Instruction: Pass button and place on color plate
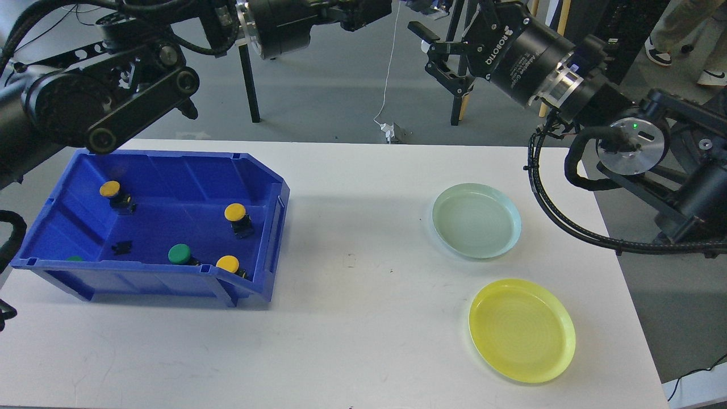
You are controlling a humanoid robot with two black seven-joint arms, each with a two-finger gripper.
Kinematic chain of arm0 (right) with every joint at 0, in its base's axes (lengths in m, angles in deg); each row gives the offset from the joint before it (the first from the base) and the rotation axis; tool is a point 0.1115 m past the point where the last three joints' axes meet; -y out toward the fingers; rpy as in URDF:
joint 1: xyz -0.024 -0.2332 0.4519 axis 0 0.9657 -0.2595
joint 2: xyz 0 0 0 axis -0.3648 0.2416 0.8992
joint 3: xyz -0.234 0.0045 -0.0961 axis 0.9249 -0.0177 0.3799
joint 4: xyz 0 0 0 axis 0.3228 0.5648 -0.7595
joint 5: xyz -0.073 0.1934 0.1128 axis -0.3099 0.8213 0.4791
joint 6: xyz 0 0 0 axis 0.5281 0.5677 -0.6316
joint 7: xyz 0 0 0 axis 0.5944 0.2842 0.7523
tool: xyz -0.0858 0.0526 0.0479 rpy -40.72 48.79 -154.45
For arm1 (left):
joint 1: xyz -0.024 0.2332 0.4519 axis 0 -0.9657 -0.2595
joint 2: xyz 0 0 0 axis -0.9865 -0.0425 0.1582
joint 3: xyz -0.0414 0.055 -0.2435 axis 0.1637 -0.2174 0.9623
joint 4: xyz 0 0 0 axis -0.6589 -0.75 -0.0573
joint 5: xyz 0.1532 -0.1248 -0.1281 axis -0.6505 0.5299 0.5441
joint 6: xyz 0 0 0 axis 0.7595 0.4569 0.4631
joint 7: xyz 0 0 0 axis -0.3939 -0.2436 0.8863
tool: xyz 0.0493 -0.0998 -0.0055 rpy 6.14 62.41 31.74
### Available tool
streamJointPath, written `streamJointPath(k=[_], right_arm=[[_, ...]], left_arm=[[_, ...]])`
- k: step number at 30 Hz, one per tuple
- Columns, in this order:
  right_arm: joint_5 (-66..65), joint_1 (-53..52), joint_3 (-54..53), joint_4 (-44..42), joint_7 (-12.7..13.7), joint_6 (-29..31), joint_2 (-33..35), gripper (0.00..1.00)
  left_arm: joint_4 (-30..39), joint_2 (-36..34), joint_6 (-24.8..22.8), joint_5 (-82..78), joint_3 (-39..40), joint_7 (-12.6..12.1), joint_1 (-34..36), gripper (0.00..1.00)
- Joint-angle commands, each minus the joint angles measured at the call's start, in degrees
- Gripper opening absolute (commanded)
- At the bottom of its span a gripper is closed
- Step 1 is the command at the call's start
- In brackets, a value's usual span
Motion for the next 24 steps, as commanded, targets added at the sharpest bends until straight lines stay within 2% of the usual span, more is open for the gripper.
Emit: streamJointPath(k=[1,24], right_arm=[[-0.1,0.1,0.0,0.1,0.0,-0.1,0.0,0.75],[0.4,-1.1,-0.1,0.1,-0.1,0.8,0.3,0.44]], left_arm=[[-0.1,0.0,0.5,0.1,0.8,0.0,0.0,0.29],[-0.7,0.3,1.8,-0.2,0.9,0.0,-0.5,0.29]])
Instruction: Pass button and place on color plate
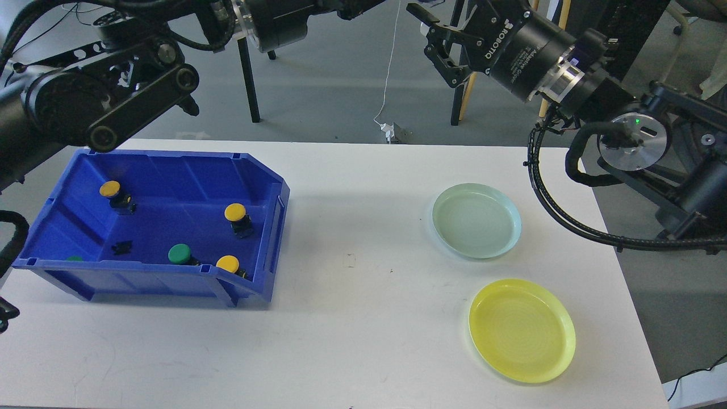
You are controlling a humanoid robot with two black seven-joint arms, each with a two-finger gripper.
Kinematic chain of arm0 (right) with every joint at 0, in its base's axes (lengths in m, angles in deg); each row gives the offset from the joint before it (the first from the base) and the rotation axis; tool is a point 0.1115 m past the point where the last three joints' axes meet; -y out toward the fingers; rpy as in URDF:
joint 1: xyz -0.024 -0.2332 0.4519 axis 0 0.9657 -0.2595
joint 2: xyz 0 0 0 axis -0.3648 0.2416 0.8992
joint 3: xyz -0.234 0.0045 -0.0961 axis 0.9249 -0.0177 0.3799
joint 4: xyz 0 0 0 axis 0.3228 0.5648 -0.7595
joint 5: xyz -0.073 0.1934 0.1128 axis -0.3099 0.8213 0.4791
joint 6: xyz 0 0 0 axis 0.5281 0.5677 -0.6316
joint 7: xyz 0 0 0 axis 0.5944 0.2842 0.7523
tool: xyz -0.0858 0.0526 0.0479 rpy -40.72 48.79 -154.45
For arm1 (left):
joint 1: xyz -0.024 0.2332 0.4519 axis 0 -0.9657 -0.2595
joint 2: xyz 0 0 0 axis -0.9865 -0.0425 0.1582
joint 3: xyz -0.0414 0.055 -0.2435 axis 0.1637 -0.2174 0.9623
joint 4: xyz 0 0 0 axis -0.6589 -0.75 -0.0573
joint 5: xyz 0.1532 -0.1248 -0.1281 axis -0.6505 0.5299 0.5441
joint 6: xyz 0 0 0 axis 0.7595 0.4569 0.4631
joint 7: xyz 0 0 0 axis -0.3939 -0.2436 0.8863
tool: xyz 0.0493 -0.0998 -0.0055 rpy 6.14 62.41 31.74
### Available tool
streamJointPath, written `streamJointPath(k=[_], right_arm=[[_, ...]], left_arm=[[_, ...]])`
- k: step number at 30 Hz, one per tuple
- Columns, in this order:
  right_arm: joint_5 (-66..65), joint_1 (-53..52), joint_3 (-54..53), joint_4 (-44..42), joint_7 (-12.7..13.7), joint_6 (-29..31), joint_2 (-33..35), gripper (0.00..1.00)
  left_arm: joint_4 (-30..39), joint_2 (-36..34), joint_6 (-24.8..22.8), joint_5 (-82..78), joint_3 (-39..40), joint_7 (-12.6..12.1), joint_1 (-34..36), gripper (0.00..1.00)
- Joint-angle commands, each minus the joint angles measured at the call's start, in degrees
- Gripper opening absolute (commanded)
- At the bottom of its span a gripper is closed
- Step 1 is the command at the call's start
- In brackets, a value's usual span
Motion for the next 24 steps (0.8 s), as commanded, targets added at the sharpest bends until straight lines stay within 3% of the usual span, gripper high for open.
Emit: streamJointPath(k=[1,12,16,19,24], right_arm=[[0.0,-0.1,-0.1,-0.1,0.0,0.0,0.1,0.41],[-0.3,-0.1,-0.1,-0.1,0.0,0.1,0.4,0.18],[-0.3,-0.1,-0.1,-0.1,0.0,0.2,0.4,0.15],[-0.3,-0.1,-0.1,-0.1,0.0,0.2,0.4,0.15],[-0.3,-0.1,-0.1,-0.2,0.0,0.2,0.3,0.15]], left_arm=[[0.0,0.0,-0.1,0.0,0.0,0.0,0.0,0.29],[0.1,0.1,-0.4,0.0,0.0,0.1,0.0,0.29],[0.1,0.0,-0.4,0.1,-0.1,0.1,0.0,0.3],[0.1,0.0,-0.4,0.1,0.0,0.0,0.0,0.39],[0.0,0.0,-0.1,0.2,0.2,-0.2,0.0,0.66]])
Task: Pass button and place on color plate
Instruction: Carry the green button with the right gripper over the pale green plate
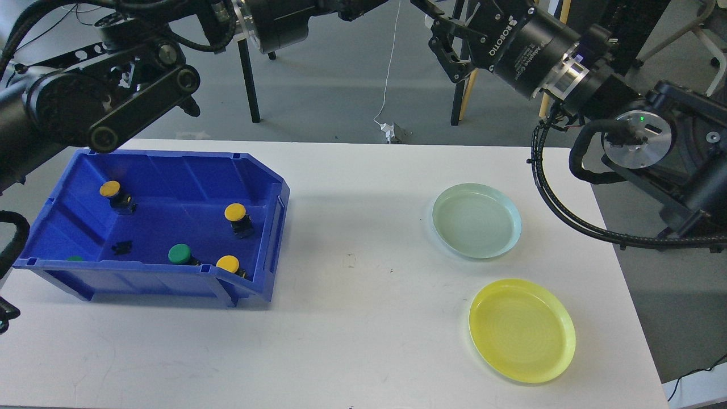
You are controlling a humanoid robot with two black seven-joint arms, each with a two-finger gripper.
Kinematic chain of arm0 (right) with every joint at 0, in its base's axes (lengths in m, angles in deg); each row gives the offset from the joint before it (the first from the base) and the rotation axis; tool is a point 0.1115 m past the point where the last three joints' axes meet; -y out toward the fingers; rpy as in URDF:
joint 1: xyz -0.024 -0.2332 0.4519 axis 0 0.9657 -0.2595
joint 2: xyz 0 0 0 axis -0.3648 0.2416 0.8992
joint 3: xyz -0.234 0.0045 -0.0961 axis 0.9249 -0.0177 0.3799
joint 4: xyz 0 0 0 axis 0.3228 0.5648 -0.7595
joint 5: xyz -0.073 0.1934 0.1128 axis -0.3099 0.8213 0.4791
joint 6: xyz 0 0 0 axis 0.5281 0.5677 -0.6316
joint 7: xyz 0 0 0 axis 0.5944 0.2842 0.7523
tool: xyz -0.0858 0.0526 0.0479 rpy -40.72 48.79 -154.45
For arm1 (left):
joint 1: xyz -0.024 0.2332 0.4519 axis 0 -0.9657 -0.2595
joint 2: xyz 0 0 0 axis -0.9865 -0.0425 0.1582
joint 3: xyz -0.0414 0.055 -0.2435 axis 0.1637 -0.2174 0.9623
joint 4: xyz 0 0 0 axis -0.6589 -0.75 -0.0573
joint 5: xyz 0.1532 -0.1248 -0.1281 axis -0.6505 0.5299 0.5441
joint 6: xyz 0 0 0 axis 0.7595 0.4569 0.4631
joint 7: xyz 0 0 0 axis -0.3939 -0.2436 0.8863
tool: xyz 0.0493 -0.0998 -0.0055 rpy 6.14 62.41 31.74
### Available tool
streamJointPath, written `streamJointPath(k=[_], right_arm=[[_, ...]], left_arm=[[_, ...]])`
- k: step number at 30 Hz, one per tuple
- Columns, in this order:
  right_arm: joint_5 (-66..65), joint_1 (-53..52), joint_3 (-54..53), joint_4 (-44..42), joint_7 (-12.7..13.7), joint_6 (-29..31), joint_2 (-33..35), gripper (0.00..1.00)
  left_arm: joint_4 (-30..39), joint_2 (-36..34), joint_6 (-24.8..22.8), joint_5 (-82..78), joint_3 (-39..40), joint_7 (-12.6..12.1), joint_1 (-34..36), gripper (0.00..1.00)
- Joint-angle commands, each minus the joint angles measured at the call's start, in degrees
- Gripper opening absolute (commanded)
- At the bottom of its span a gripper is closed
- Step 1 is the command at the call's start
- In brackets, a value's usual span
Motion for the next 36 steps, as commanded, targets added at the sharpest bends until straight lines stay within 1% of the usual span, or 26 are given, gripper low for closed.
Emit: streamJointPath(k=[1,2,6,9,14,17,21,23,26,29,33,36], right_arm=[[0.0,0.0,0.1,0.0,0.1,0.0,-0.1,0.15],[0.0,0.0,0.1,0.0,0.1,0.0,-0.1,0.15],[0.0,0.0,0.1,0.0,0.1,0.0,0.0,0.15],[0.0,0.0,0.1,0.0,0.1,0.0,0.0,0.15],[0.0,0.1,0.1,0.0,0.1,0.0,0.2,0.15],[0.0,0.3,0.0,0.0,0.1,-0.1,0.7,0.15],[0.0,1.5,-0.2,0.3,0.1,-0.1,5.7,0.15],[-0.2,4.0,0.0,0.2,0.1,0.0,9.0,0.15],[-0.8,9.9,0.1,0.0,0.1,0.4,12.0,0.15],[-5.2,16.4,0.2,-0.4,0.2,0.4,14.6,0.15],[-10.2,24.4,0.1,-3.4,0.2,0.0,15.0,0.15],[-12.4,27.3,0.4,-7.5,0.2,0.0,14.5,0.16]], left_arm=[[-0.1,-0.1,0.2,0.1,0.2,-0.2,0.0,0.76],[-0.1,-0.1,0.3,0.2,0.2,-0.3,0.0,0.84],[-0.2,-0.1,0.4,0.3,0.3,-0.3,0.0,0.87],[-0.3,-0.1,0.8,0.3,0.2,-0.3,0.0,0.93],[-0.4,-0.2,1.0,0.3,0.2,-0.3,-0.1,0.95],[-1.8,-0.7,1.0,0.3,0.2,-0.4,-0.2,0.96],[-5.0,-1.3,1.0,0.3,0.1,-0.3,-0.2,0.96],[-6.2,-1.9,1.0,0.3,0.1,-0.2,-0.2,0.96],[-8.0,-2.6,1.1,0.4,0.1,0.1,-0.2,0.96],[-8.8,-2.9,1.6,1.7,0.4,0.1,-0.2,0.96],[-9.1,-2.9,2.5,6.5,1.7,-0.4,-0.1,0.96],[-9.1,-2.8,3.7,9.0,1.9,-0.6,-0.1,0.96]])
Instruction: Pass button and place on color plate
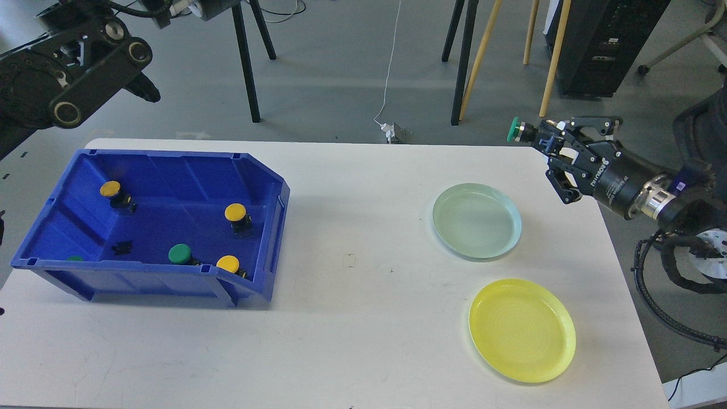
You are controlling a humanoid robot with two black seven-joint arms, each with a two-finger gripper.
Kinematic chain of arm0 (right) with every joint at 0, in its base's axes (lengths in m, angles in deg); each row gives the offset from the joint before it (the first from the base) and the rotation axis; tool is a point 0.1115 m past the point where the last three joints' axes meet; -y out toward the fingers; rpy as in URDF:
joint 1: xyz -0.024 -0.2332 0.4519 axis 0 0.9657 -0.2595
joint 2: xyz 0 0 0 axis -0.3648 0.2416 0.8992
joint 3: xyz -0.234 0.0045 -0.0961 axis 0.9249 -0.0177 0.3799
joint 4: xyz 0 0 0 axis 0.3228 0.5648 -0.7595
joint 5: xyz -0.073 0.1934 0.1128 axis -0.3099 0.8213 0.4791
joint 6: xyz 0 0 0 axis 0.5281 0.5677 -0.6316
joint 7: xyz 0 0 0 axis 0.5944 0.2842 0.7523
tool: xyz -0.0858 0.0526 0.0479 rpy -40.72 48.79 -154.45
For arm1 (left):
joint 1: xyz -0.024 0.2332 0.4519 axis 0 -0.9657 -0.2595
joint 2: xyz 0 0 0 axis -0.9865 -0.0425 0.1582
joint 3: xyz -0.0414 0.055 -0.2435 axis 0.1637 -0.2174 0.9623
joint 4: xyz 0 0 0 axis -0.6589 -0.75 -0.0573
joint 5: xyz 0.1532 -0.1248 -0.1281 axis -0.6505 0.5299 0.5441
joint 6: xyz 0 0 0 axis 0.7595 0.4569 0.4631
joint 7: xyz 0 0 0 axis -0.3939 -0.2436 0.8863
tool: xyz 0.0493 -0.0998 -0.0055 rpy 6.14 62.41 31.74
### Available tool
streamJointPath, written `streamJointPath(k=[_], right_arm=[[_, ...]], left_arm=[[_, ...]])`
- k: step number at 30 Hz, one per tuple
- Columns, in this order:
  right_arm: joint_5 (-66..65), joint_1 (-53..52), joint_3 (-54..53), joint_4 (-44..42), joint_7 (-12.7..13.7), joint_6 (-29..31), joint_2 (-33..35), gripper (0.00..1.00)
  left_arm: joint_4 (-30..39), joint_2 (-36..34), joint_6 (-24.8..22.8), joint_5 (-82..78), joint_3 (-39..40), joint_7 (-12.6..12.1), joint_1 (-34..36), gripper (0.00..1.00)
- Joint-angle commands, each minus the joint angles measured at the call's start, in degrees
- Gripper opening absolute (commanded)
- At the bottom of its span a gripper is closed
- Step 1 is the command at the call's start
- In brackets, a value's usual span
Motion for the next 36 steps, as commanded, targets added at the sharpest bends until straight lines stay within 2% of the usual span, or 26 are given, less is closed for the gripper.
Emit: streamJointPath(k=[1,5,14,17,20,24,28,33,36], right_arm=[[-3.2,3.4,0.2,-5.1,0.0,0.0,-0.6,0.16],[-6.9,5.0,0.3,-12.1,0.4,0.1,-4.4,0.16],[-13.8,2.2,4.0,-25.2,0.8,0.0,-17.9,0.22],[-15.7,1.3,4.7,-27.1,0.9,-0.1,-21.0,0.28],[-15.9,-0.7,5.4,-30.3,1.1,-0.3,-23.6,0.41],[-15.9,-1.5,7.3,-32.3,1.2,-0.5,-25.3,0.55],[-15.9,-1.5,7.5,-32.5,1.2,-1.1,-25.4,0.63],[-15.9,-2.0,7.5,-32.2,1.2,-1.2,-25.2,0.68],[-15.7,-2.2,7.4,-31.6,1.1,-1.1,-24.8,0.71]], left_arm=[[0.0,0.1,2.0,3.1,0.2,-0.1,0.2,0.97],[0.0,-0.1,2.6,5.6,0.1,-0.1,0.0,0.99],[0.1,-1.5,1.7,6.2,-0.5,0.6,-0.8,1.0],[0.1,-1.7,1.4,6.1,-0.5,0.6,-1.8,1.0],[0.3,-1.8,1.4,6.1,-0.7,0.6,-2.9,1.0],[0.4,-1.9,1.4,6.1,-0.7,0.6,-4.3,1.0],[0.8,-3.5,1.4,6.1,-0.8,0.6,-4.9,1.0],[1.0,-3.8,0.9,6.1,-0.9,0.5,-5.5,1.0],[1.9,-4.7,-2.1,6.0,-0.9,0.5,-6.4,0.99]])
